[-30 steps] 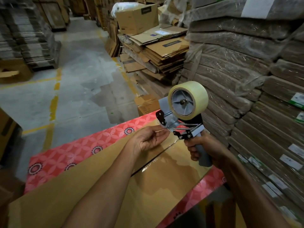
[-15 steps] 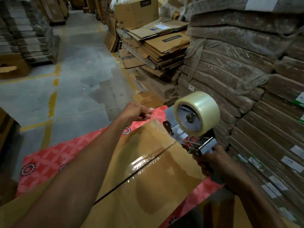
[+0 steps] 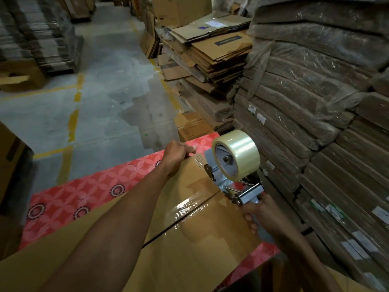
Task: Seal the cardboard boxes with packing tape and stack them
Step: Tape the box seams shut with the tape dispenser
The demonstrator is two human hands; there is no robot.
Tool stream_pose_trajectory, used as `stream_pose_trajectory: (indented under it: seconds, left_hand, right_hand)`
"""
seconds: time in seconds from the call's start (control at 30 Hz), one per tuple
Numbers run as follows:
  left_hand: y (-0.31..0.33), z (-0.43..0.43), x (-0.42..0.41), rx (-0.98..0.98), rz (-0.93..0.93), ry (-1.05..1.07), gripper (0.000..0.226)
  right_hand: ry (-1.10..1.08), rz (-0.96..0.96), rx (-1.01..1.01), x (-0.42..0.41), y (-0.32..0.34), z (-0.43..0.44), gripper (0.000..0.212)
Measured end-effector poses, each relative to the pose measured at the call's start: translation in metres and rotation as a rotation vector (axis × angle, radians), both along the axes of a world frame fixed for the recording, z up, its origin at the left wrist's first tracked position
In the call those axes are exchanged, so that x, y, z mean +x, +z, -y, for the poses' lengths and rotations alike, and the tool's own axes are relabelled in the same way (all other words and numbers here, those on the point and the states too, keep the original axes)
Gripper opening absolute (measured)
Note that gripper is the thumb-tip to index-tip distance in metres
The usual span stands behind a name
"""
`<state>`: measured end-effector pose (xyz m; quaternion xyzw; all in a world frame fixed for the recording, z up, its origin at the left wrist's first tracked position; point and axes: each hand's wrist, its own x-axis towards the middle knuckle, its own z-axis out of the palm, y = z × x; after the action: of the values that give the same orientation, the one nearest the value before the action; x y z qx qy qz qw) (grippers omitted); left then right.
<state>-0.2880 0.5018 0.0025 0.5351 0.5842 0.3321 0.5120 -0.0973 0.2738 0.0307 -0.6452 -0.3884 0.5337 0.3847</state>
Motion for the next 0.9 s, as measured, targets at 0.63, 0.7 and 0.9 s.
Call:
stream_pose_trajectory:
  seconds: [0.63, 0.7, 0.9]
  left_hand:
    - [-0.004, -0.003, -0.002, -0.102, -0.301, -0.083, 0.023]
    - [-0.002, 0.004, 0.006, 0.112, -0.444, -0.078, 0.014]
    - [-0.008, 0.041, 0.03, 0.466, -0.75, -0.334, 0.021]
  right_hand:
    - [-0.024, 0.089, -0.113, -0.006, 0.002, -0.009, 0.017]
    - [-0.038, 0.088, -0.107, -0.008, 0.003, -0.009, 0.021]
    - [0.035, 0.108, -0.088, -0.004, 0.009, -0.008, 0.015]
